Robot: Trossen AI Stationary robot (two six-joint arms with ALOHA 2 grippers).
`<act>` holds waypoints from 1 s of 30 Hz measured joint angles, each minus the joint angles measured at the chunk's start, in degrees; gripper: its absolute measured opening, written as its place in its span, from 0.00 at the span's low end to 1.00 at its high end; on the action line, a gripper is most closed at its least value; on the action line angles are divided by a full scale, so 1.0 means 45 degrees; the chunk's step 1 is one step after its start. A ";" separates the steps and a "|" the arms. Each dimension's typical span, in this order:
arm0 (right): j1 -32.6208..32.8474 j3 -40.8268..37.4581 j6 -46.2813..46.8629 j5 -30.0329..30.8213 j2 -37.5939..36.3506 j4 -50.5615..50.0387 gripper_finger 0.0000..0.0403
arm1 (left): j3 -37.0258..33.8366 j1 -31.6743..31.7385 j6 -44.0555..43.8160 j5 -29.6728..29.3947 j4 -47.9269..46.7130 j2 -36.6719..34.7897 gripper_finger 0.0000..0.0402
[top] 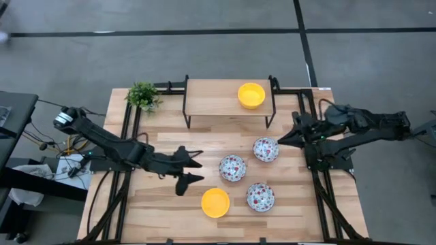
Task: Pick & Place Mini bowls
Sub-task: Stack the yellow bowl on the yellow bowl on the shelf
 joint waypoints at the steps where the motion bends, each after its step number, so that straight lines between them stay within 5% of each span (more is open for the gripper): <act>1: 0.0050 -0.0270 0.0003 0.0000 -0.0263 0.0295 0.00 | 0.0000 0.0000 -0.0223 0.0040 0.0000 0.0229 0.61; 15: 0.0466 -0.3147 0.0196 -0.0004 -0.2036 0.2910 0.00 | 0.0015 -0.0011 -0.3456 0.2147 0.0160 0.2728 0.61; 30: 0.0466 -0.4431 0.0188 -0.0563 -0.2765 0.3434 0.00 | 0.0024 -0.0024 -0.4769 0.3622 0.0253 0.4121 0.61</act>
